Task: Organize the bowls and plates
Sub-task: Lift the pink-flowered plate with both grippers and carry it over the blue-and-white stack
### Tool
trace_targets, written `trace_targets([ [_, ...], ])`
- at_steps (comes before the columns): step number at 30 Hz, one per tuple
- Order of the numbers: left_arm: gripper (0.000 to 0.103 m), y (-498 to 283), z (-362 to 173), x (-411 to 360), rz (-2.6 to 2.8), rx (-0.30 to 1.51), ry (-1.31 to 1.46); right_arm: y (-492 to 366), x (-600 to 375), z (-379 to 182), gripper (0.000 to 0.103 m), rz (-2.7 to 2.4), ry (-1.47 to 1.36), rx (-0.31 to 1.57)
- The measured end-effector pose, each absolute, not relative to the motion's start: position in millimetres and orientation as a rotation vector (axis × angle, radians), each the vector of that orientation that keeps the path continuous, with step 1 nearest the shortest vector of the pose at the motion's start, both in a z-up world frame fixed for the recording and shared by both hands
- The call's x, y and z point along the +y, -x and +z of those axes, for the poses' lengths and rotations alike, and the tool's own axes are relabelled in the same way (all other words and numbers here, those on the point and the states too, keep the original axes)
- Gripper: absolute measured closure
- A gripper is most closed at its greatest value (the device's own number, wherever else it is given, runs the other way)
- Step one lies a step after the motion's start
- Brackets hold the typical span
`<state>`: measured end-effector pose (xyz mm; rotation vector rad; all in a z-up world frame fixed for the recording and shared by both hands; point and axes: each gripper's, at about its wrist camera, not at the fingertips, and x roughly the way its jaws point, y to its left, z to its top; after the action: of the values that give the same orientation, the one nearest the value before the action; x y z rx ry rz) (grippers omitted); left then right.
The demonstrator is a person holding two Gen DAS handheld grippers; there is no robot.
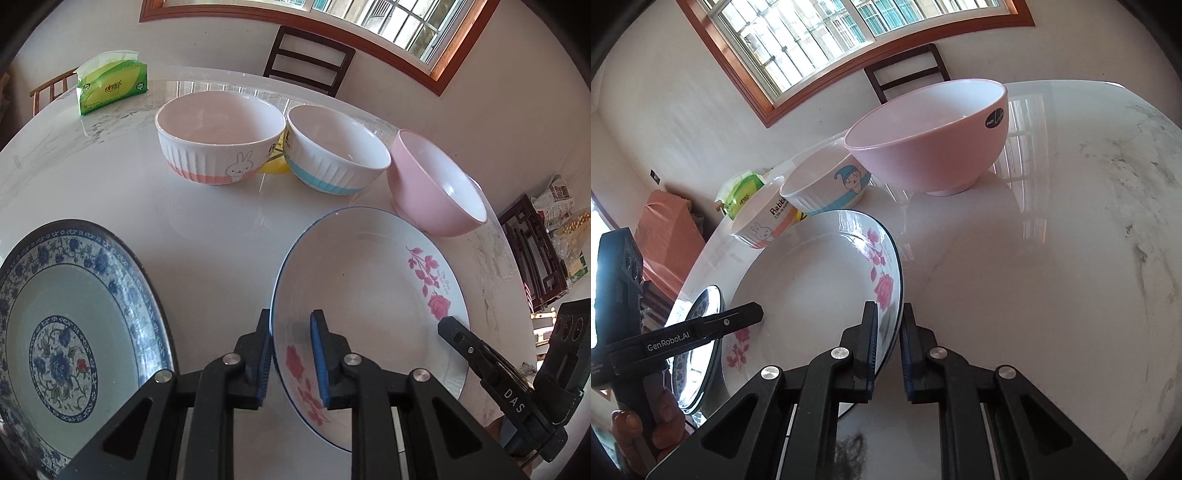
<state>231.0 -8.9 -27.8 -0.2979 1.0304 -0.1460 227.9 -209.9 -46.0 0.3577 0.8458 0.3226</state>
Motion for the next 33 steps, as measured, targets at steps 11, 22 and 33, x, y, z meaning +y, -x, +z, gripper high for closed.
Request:
trace_targets([
  [11,0.083,-170.7,-4.4,47.2,-0.089,0.965,0.372,-197.4,-164.6,-26.4,0.091,0.424,-0.353,0.846],
  [22,0.083,-126.6,-4.6,128.9,0.034,0.928,0.438,-199.1,-81.3,-21.8,0.091,0.548,-0.259,0.875],
  [33,0.083,-119.7,-12.1,181.1,0.114,0.905,0.483,-206.6,-19.0,-24.3,0.091,0.604,-0.182,0.888],
])
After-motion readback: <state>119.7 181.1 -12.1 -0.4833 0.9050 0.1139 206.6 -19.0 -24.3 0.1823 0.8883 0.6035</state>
